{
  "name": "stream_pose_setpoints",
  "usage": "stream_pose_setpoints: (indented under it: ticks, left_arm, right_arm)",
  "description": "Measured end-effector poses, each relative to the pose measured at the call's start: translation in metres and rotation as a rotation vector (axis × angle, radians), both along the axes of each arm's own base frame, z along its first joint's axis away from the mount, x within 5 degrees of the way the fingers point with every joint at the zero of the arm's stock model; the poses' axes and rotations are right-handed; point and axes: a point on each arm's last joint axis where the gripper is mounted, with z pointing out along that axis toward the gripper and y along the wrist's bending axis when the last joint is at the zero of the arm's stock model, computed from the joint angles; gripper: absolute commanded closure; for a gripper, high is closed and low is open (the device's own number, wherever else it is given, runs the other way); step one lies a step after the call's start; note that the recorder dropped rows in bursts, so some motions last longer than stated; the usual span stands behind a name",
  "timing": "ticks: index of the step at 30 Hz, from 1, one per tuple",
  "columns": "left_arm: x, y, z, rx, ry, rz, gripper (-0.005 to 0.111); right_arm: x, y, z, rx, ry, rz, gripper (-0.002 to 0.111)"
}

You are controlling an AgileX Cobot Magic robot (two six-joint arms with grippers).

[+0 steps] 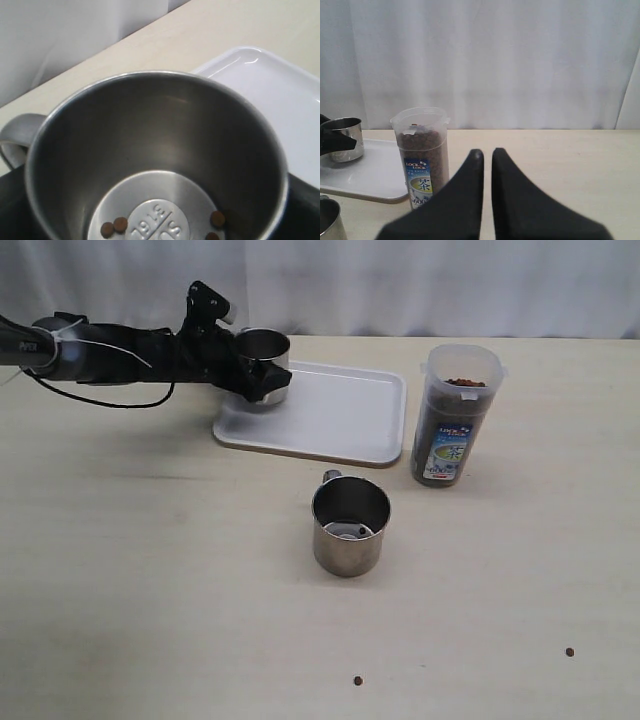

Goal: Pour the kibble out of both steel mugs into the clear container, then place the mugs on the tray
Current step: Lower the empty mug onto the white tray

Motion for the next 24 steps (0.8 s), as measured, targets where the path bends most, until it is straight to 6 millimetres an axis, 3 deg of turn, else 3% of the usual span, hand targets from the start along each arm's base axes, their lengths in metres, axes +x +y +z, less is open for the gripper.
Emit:
stream_pose_setpoints:
  ticks: [3, 8, 15, 21, 24]
  left_arm:
    - [0.002, 0.0, 0.0, 0.0, -0.005, 0.001, 0.1]
    - [0.002, -0.003, -0.014, -0.024, 0.012, -0.025, 0.073]
    - [0.002, -0.005, -0.016, -0.047, 0.014, -0.045, 0.036]
    - [0.002, -0.005, -0.018, -0.046, 0.017, -0.045, 0.027]
    - [0.003, -0.005, -0.009, -0.049, 0.0, -0.048, 0.027]
  right_arm:
    - [0.0, 0.0, 0.0, 0.0, 0.0, 0.0, 0.104]
    - [0.0, 0.0, 0.0, 0.0, 0.0, 0.0, 0.104]
    - [0.0, 0.0, 0.0, 0.0, 0.0, 0.0, 0.104]
    - [0.0, 0.0, 0.0, 0.0, 0.0, 0.0, 0.104]
    - [0.0, 0.0, 0.0, 0.0, 0.0, 0.0, 0.104]
